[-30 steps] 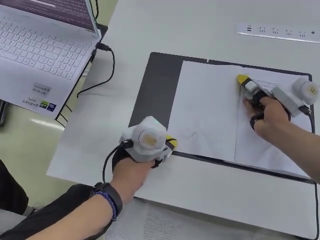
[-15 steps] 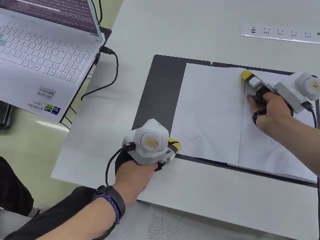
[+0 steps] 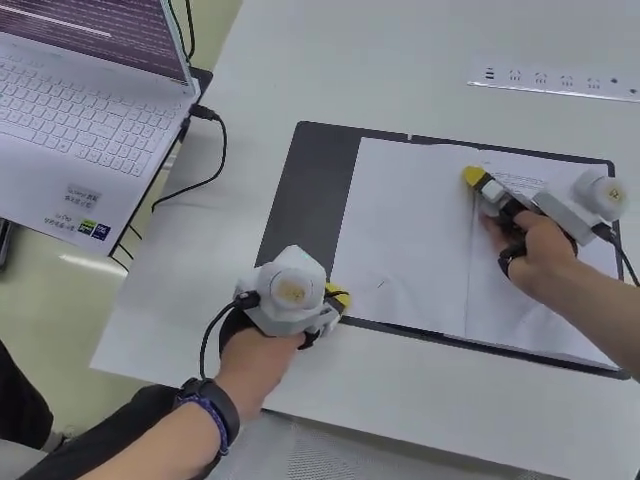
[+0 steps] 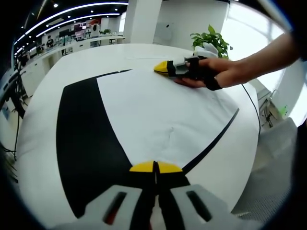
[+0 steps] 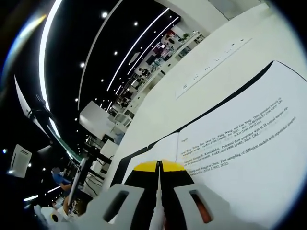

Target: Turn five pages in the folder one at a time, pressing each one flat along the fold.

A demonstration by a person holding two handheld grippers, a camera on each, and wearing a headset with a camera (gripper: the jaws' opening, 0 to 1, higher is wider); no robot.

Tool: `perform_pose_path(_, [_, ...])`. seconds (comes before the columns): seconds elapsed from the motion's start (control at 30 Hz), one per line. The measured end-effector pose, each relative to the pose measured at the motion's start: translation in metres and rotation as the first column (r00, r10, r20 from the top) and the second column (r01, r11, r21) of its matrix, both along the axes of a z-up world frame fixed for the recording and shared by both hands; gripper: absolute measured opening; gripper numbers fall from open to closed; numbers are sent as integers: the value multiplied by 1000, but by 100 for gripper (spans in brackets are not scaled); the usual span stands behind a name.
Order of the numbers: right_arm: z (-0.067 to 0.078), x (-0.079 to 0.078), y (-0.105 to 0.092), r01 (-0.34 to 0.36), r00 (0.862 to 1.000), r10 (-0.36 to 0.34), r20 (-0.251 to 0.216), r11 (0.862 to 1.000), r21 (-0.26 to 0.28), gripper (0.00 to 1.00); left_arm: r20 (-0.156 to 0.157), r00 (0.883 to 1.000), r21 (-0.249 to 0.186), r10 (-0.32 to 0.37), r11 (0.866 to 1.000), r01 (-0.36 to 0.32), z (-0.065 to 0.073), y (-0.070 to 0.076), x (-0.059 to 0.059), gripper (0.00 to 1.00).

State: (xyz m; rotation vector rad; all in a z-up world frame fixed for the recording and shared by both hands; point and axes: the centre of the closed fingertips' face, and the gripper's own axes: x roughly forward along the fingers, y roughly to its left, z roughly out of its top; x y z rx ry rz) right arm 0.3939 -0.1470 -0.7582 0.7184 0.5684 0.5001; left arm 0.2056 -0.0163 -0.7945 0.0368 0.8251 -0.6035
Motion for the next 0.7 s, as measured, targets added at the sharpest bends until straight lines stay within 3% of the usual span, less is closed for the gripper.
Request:
perform_pose_path(0.07, [1,-11,4,-36,999,36,10,999,-14,0,1,1000,1,1,1000,-1,0,0,0,0])
perform_pose_path(0.43, [-3,-31,-2,-29,1000,29,10,999,-14,0,0,1000,-5,3,1000,-3,1,0,-1,0])
perform_pose_path(0.5, [-3,-40,-1,-43,999,44,25,999,-33,0,-3,1000,-3,-1,1000,1,1,1,-1,0])
perform_pose_path(0.7, [-6,-59,-4,-39,999,39,24,999,-14,0,-5,1000,0,-7,1000,7,1,1,-1,0])
